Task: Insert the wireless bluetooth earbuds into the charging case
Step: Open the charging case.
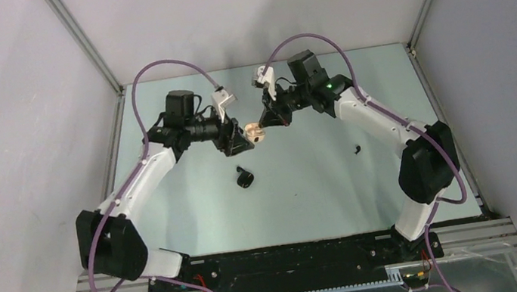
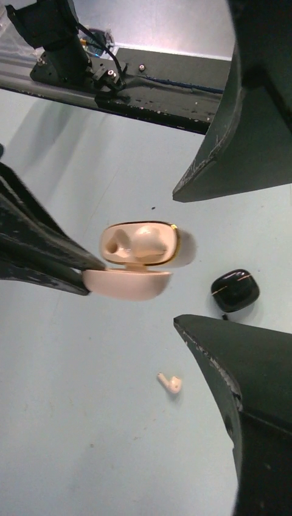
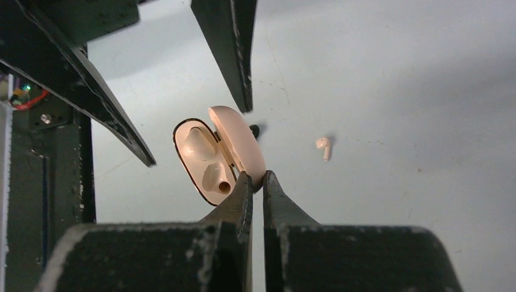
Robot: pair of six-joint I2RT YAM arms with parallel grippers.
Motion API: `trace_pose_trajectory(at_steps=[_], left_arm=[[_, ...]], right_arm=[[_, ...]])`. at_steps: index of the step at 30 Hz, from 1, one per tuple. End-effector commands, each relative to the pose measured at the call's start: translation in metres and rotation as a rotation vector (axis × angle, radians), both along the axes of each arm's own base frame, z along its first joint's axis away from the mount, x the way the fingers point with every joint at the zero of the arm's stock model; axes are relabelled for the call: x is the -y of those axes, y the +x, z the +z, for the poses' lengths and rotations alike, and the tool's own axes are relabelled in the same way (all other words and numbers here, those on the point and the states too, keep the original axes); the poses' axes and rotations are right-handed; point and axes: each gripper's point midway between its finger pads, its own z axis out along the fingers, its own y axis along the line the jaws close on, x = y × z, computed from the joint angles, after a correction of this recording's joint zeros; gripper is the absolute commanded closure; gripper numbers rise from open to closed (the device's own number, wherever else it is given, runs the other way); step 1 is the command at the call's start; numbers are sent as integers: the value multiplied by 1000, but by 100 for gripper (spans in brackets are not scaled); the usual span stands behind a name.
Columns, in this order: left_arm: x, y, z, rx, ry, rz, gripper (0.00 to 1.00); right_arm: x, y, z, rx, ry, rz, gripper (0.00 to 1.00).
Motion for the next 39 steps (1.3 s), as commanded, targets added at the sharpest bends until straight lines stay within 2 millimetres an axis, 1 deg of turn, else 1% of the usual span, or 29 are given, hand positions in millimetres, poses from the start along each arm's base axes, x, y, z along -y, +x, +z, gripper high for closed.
trace_pose_trajectory(at_steps=[1, 2, 4, 6, 9, 13, 17, 18, 20, 22, 25, 28, 30, 33, 39], left_arm=[[-17, -6, 25, 70, -18, 62, 24], [-19, -8, 25, 70, -17, 69, 24], [-21, -10, 32, 85, -25, 70, 24], [-19, -9, 34, 70, -34, 72, 27], [-14, -6, 36, 6, -63, 71, 36], [-7, 0, 38, -66, -92, 69, 39], [-2, 2, 43, -94, -113, 58, 44], [-1, 2, 42, -106, -117, 53, 46], [0, 3, 40, -125, -121, 50, 53], [1, 3, 39, -141, -125, 48, 54], [2, 4, 37, -152, -125, 50, 53], [2, 3, 36, -160, -124, 53, 45], [1, 3, 34, -167, -124, 54, 46], [2, 2, 32, -175, -124, 50, 51], [5, 4, 32, -183, -132, 30, 66]], right_arm=[[8, -4, 27, 144, -18, 22, 100], [8, -4, 26, 164, -27, 28, 100], [9, -7, 24, 187, -45, 41, 100], [8, -10, 21, 212, -63, 57, 100], [3, -14, 20, 261, -80, 76, 100], [-3, -19, 22, 323, -84, 94, 100], [-6, -23, 23, 345, -92, 104, 100], [-7, -23, 23, 347, -89, 103, 100], [-7, -23, 24, 344, -86, 98, 100], [-8, -23, 25, 348, -84, 95, 100], [-7, -21, 26, 354, -86, 85, 100], [-7, -18, 26, 360, -91, 73, 100], [-7, -18, 26, 360, -91, 70, 100], [-8, -18, 27, 361, -87, 71, 100], [-9, -20, 27, 365, -89, 81, 100]])
